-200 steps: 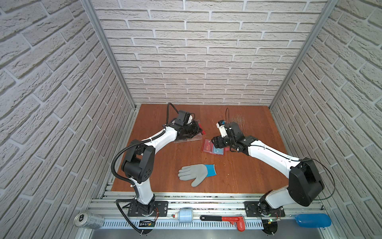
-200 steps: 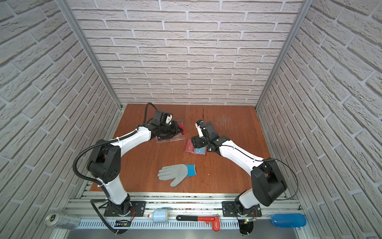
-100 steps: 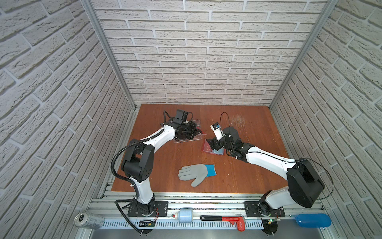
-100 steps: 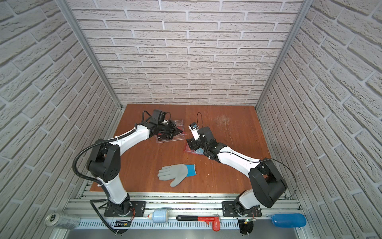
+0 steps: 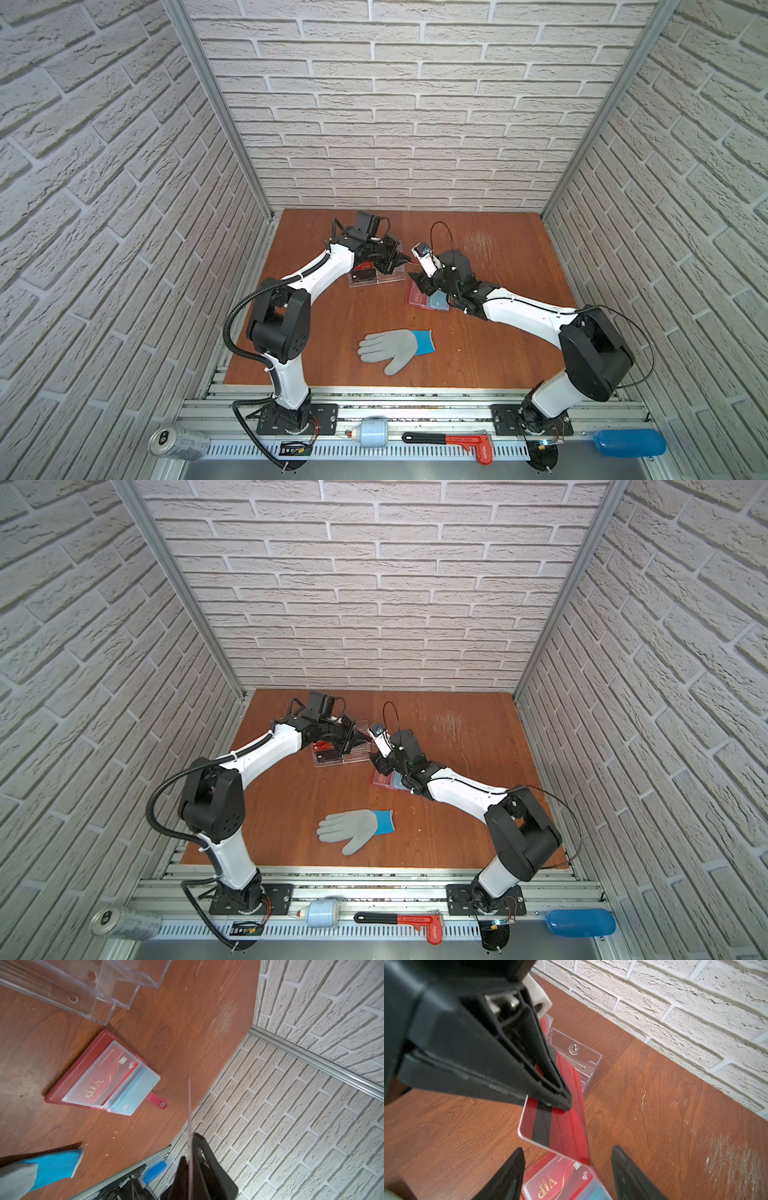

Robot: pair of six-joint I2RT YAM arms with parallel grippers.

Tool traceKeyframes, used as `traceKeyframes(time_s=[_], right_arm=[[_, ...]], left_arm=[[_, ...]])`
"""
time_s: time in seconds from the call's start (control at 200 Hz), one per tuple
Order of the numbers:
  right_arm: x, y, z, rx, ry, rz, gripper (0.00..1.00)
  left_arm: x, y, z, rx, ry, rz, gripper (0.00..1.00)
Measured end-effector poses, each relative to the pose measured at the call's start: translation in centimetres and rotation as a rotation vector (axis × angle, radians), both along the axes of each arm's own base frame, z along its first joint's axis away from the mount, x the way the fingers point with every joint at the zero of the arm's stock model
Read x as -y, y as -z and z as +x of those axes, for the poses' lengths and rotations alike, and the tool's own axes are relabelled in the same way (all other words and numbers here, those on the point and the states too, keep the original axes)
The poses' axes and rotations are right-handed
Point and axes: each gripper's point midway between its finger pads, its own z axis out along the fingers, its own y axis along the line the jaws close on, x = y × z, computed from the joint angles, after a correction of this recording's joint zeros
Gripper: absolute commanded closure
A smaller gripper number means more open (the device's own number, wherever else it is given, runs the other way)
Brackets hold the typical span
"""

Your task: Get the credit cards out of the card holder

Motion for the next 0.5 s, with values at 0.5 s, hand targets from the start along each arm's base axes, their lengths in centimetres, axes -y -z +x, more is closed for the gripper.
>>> traceKeyframes(time_s=[0.5], right_arm=[[-0.7, -0.1, 0.9, 0.041, -0.043, -0.071, 0.63]], left_arm=[[0.6, 0.8, -0.7, -0.043, 0.079, -0.004, 1.0]])
